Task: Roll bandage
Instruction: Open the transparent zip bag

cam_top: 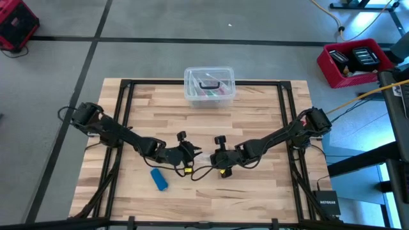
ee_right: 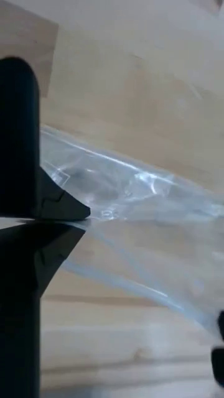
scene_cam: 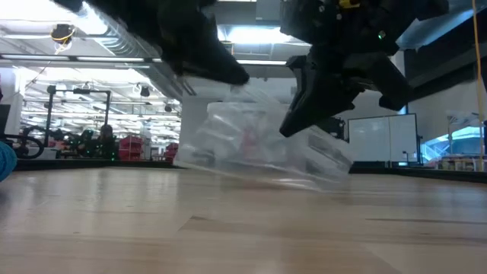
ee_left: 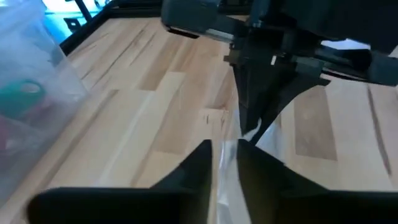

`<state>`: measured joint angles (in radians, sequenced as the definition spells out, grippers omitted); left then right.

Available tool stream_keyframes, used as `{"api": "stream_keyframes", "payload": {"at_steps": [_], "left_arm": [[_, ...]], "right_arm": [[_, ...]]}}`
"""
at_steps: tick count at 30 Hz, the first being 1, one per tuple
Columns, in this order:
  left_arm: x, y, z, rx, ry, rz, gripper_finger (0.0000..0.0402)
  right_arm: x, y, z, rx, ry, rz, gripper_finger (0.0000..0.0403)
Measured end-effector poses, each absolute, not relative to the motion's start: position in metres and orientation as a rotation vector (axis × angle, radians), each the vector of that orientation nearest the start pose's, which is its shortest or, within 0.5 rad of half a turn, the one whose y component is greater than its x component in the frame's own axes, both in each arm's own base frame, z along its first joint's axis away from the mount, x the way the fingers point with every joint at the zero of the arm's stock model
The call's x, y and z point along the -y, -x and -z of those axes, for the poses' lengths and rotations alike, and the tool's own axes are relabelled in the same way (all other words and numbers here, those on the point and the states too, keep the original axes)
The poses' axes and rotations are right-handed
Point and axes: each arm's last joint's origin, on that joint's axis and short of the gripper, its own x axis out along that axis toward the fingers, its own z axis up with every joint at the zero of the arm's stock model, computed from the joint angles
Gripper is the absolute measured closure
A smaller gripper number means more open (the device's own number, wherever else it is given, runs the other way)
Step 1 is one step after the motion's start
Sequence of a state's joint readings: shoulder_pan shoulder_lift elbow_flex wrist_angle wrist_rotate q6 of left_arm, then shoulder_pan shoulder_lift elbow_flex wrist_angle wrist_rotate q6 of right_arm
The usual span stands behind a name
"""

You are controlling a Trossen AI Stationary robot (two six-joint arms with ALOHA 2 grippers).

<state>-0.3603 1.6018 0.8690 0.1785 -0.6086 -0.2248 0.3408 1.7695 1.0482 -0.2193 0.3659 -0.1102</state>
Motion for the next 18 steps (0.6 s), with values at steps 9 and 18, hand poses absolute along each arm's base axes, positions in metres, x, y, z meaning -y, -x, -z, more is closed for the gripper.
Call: {"api": "stream_keyframes", "payload": {"at_steps": [9, 18], "left_arm": [[0.092, -0.294, -0.25, -0.35, 0.132, -0.303, 0.0245], [0.077, -0.313, -0.22, -0.473, 0.339, -0.23, 0.0247]], "right_arm": [[-0.107, -0.34, -0.175, -0.839, 0.601, -0.018, 0.0398], [-0.108, -0.345, -0.181, -0.769, 0.731, -0.034, 0.04]]}}
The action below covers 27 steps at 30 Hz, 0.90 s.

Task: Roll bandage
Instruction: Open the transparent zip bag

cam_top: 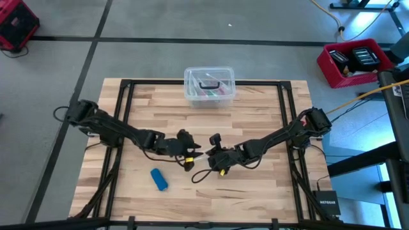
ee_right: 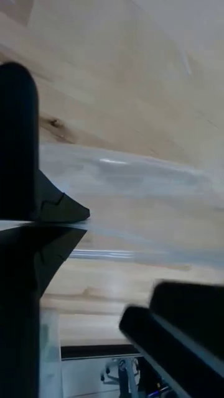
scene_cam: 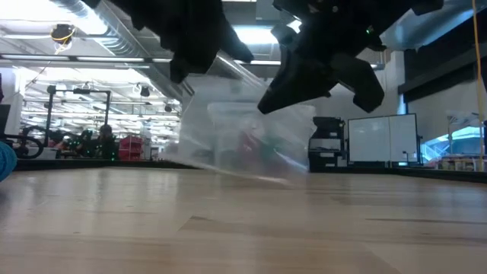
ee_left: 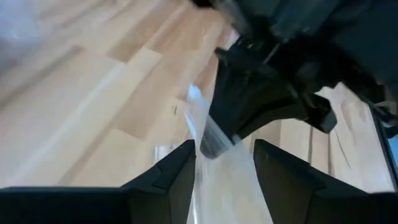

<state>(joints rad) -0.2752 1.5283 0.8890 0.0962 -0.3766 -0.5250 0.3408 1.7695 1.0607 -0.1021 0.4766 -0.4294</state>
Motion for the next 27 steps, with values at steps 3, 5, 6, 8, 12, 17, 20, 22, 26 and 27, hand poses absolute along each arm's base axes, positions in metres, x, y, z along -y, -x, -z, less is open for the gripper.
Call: {"api": "stream_keyframes", "payload": {"at_steps": [3, 5, 6, 8, 12, 17, 20, 22, 26, 27], "left_arm": [[0.077, -0.317, -0.214, -0.491, 0.365, -0.22, 0.0248], [0.078, -0.32, -0.211, -0.482, 0.373, -0.213, 0.0248], [0.079, -0.321, -0.21, -0.474, 0.376, -0.21, 0.0248], [0.078, -0.325, -0.205, -0.475, 0.373, -0.211, 0.0248], [0.074, -0.328, -0.195, -0.505, 0.395, -0.232, 0.0249], [0.071, -0.331, -0.195, -0.512, 0.429, -0.185, 0.0249], [0.071, -0.332, -0.197, -0.496, 0.426, -0.169, 0.0249], [0.07, -0.332, -0.197, -0.502, 0.433, -0.162, 0.0249], [0.067, -0.332, -0.186, -0.563, 0.463, -0.191, 0.0249], [0.067, -0.332, -0.184, -0.573, 0.465, -0.197, 0.0249]], "right_arm": [[-0.108, -0.345, -0.18, -0.776, 0.735, -0.034, 0.04], [-0.108, -0.345, -0.18, -0.775, 0.734, -0.035, 0.04], [-0.108, -0.345, -0.18, -0.773, 0.732, -0.038, 0.0401], [-0.109, -0.345, -0.18, -0.773, 0.73, -0.045, 0.0401], [-0.109, -0.345, -0.18, -0.774, 0.727, -0.053, 0.0401], [-0.109, -0.345, -0.18, -0.775, 0.727, -0.061, 0.0401], [-0.109, -0.345, -0.18, -0.774, 0.727, -0.061, 0.0401], [-0.109, -0.345, -0.18, -0.774, 0.726, -0.061, 0.0401], [-0.109, -0.345, -0.18, -0.774, 0.725, -0.069, 0.0401], [-0.109, -0.345, -0.18, -0.772, 0.724, -0.068, 0.0401]]}}
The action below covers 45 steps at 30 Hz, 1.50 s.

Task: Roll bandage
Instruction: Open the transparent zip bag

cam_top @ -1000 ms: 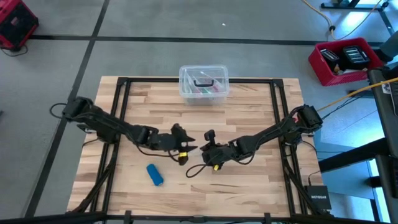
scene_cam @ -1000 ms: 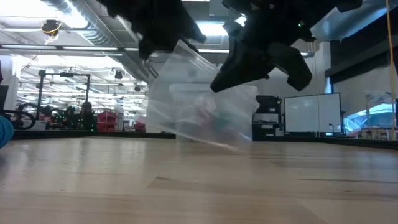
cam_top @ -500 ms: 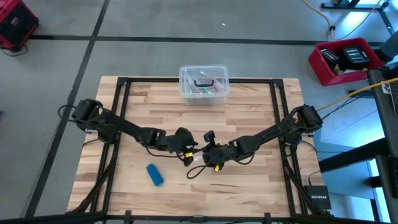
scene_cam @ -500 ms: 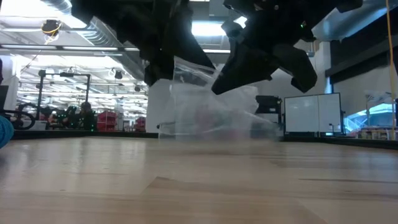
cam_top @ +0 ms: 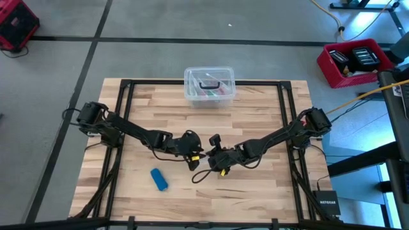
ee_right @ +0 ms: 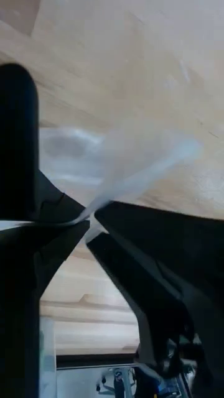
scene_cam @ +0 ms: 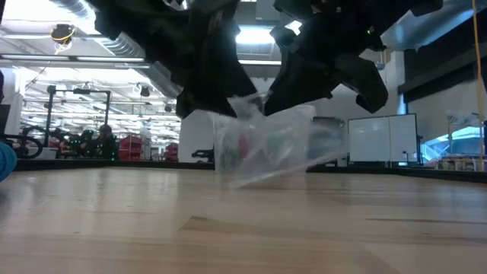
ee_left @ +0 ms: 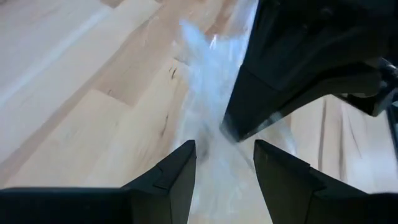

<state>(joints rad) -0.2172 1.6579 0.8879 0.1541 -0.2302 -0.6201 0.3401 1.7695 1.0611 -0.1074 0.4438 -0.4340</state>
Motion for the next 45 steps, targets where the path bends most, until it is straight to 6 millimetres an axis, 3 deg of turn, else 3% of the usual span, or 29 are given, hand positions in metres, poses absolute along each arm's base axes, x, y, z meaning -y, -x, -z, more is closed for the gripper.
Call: {"api": "stream_keyframes", "payload": {"at_steps": [10, 14, 17, 29, 32, 38, 45], "left_arm": [[0.063, -0.333, -0.181, -0.579, 0.466, -0.218, 0.0249], [0.069, -0.338, -0.188, -0.548, 0.506, -0.038, 0.0249], [0.069, -0.338, -0.189, -0.542, 0.515, -0.03, 0.0249], [0.067, -0.342, -0.166, -0.611, 0.52, -0.114, 0.0252], [0.065, -0.342, -0.166, -0.601, 0.48, -0.14, 0.0278], [0.058, -0.334, -0.171, -0.593, 0.288, -0.319, 0.0389], [0.055, -0.321, -0.194, -0.549, 0.188, -0.439, 0.0398]], "right_arm": [[-0.117, -0.342, -0.18, -0.763, 0.748, -0.085, 0.0402], [-0.12, -0.341, -0.181, -0.757, 0.767, -0.072, 0.0402], [-0.12, -0.342, -0.182, -0.754, 0.766, -0.07, 0.0402], [-0.12, -0.343, -0.183, -0.732, 0.757, -0.064, 0.0402], [-0.121, -0.343, -0.183, -0.724, 0.745, -0.087, 0.0402], [-0.123, -0.342, -0.183, -0.727, 0.708, -0.08, 0.0402], [-0.123, -0.341, -0.181, -0.752, 0.561, -0.081, 0.0402]]}}
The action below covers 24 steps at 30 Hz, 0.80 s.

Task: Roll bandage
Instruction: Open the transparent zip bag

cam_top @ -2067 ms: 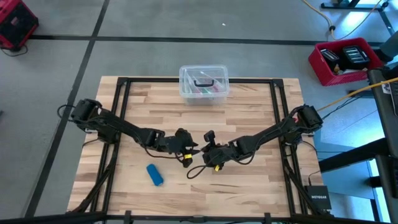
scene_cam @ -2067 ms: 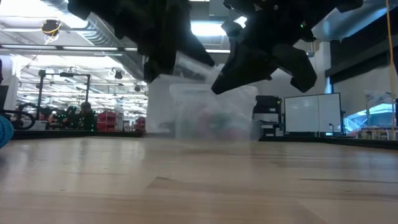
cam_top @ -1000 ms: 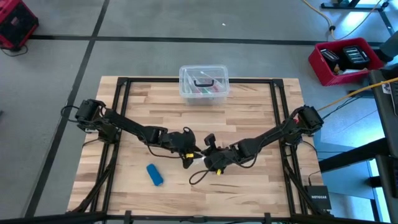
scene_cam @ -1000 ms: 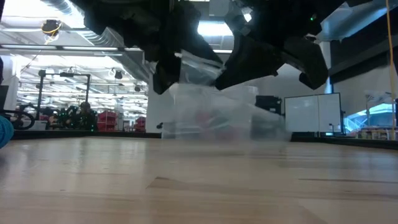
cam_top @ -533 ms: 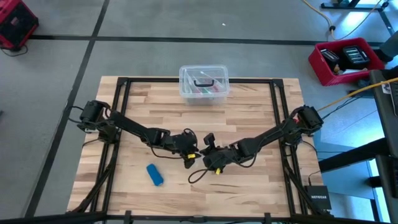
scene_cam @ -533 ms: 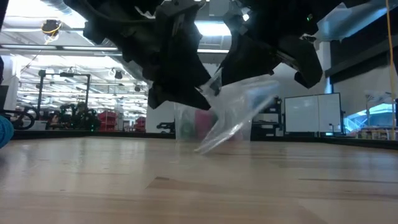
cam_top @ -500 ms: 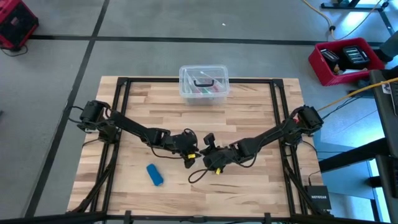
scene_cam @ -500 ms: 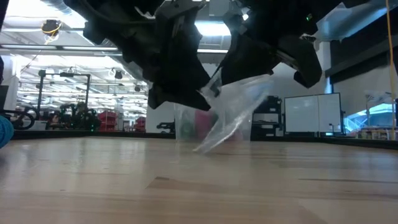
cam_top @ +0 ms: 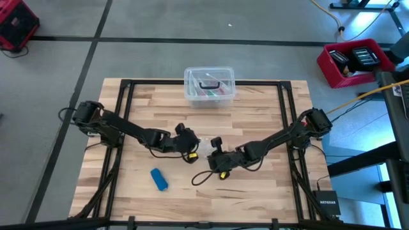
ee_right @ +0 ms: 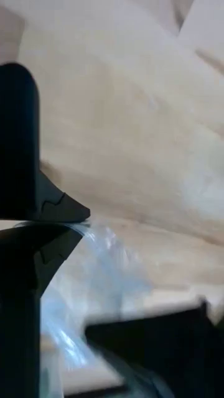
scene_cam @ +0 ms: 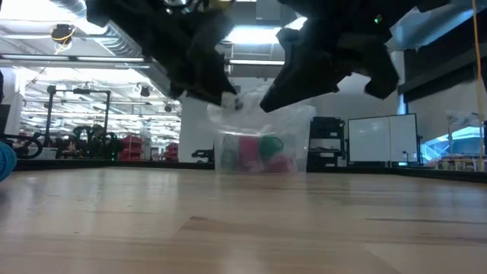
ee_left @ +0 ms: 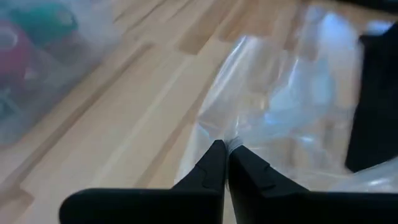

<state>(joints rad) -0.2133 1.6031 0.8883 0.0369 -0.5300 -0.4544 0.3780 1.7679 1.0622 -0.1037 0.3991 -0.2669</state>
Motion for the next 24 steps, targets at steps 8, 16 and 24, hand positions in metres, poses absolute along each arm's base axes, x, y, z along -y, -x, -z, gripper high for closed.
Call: {"api": "stream_keyframes", "payload": {"at_steps": [8, 16, 24], "left_arm": [[0.065, -0.314, -0.211, -0.501, 0.169, -0.391, 0.0399], [0.082, -0.305, -0.206, -0.548, 0.157, -0.382, 0.0398], [0.085, -0.304, -0.199, -0.578, 0.159, -0.389, 0.0398]], "right_arm": [[-0.116, -0.342, -0.177, -0.793, 0.365, -0.06, 0.0402], [-0.103, -0.355, -0.153, -0.854, 0.18, -0.066, 0.0402], [-0.105, -0.363, -0.146, -0.779, 0.174, -0.035, 0.0394]]}}
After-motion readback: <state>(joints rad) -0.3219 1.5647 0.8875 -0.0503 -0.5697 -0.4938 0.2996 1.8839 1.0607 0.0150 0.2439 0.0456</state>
